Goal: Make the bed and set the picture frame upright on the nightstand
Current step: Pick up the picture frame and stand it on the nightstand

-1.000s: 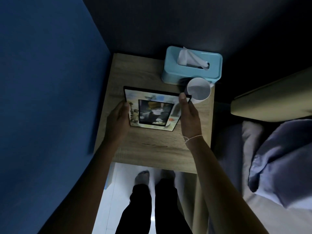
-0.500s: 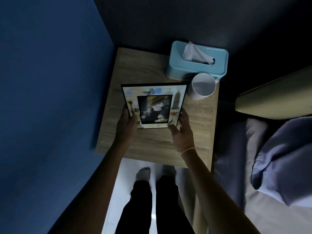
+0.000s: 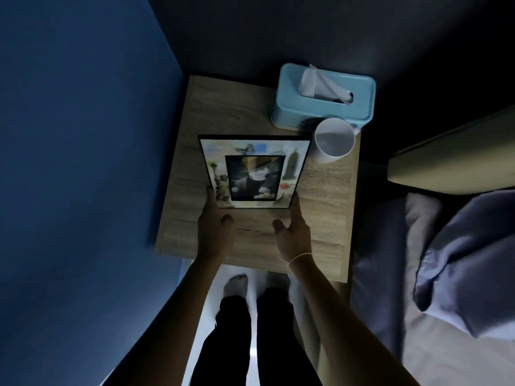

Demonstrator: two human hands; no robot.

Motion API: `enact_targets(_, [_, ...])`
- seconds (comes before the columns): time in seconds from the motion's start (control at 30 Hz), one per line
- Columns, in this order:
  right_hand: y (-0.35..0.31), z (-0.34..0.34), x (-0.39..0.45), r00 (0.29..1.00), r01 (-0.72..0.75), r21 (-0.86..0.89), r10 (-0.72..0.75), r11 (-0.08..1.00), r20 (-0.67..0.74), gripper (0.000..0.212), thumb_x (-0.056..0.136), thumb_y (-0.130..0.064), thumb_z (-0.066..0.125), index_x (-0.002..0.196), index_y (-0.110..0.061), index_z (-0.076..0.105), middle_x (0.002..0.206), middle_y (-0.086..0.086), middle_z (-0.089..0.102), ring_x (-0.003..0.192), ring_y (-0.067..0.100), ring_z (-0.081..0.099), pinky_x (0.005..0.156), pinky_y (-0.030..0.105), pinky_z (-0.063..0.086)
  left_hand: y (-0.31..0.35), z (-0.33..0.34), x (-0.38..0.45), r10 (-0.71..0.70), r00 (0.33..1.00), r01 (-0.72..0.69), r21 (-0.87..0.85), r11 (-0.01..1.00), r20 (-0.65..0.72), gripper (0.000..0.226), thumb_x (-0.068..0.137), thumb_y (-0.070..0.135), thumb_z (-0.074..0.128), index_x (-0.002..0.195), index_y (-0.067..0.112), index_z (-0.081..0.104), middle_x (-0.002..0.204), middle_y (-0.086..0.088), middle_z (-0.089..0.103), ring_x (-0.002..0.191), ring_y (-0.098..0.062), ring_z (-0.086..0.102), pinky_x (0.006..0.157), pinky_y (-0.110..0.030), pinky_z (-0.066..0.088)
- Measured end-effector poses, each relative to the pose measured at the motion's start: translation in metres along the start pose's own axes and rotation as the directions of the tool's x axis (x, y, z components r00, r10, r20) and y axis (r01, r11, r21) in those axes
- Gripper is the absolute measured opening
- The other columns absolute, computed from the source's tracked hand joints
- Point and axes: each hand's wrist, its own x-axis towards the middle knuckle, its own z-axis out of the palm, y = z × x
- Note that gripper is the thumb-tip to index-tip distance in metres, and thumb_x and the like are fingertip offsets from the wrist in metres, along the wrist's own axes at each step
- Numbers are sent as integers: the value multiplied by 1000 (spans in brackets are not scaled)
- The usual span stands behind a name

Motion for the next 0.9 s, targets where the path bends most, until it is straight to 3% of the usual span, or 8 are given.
enact_targets(0.07, [0,1,5,1000,4,15,-4,1000,-12,83,88,-5,55,154,-28,10,142,12,50,69,-5,53,58,-4,35,5,1,5,35,999,-36,36,999,34,78,87,-8,44,152,16,8,143,-12,45,103,-12,51,73,-15,38])
enact_targets(0.13, [-4,1,12,1000,-3,18,3,1000,-30,84,88,-5,56,154,-28,9,145,11,47,66,-8,51,60,-2,35,11,1,16,61,997,-64,69,996,48,79,87,-7,45,152,16,7,144,-11,44,108,-15,52,72,-13,36])
enact_targets(0.23, [-13,1,23,999,13,20,-12,1000,-33,84,88,-6,55,154,-28,8,143,9,48,88,9,60,75,5,40,18,-1,41,114,992,-118,64,991,60,81,85,-7,46,152,18,8,148,-10,40,123,-26,49,83,-19,39])
enact_targets(0.33, [-23,4,36,998,40,16,-39,999,-42,85,88,-8,56,154,-28,6,143,10,49,120,29,54,96,27,43,28,-5,63,127,991,-132,110,985,53,79,86,-4,45,152,19,9,147,-11,40,120,-30,51,82,-24,41])
enact_targets(0.6, [-39,7,55,999,52,-15,-52,999,-14,91,77,-27,53,153,-31,3,148,9,44,128,32,49,104,43,45,33,-9,98,162,983,-169,86,982,86,80,84,1,48,152,24,12,149,-8,39,125,-28,47,92,-31,44])
enact_targets(0.7, [-31,8,51,997,81,-43,-82,996,-17,88,84,-18,60,154,-26,6,149,7,42,129,30,48,105,37,43,23,-9,91,166,984,-172,107,979,67,79,85,0,49,151,25,14,149,-5,38,127,-25,45,89,-25,39])
enact_targets(0.77, [-25,11,45,995,95,-35,-96,995,-25,89,84,-13,61,154,-25,7,150,5,41,128,26,49,102,28,41,15,-9,84,189,979,-196,87,977,76,81,83,-2,49,151,24,13,151,-5,36,132,-24,42,96,-26,39])
enact_targets(0.9, [-19,15,40,995,95,-18,-96,995,-36,90,84,-14,62,154,-26,7,152,4,38,130,24,47,104,28,39,9,-7,81,195,979,-199,75,977,52,81,81,-2,51,151,21,16,151,-5,35,135,-24,37,106,-33,37])
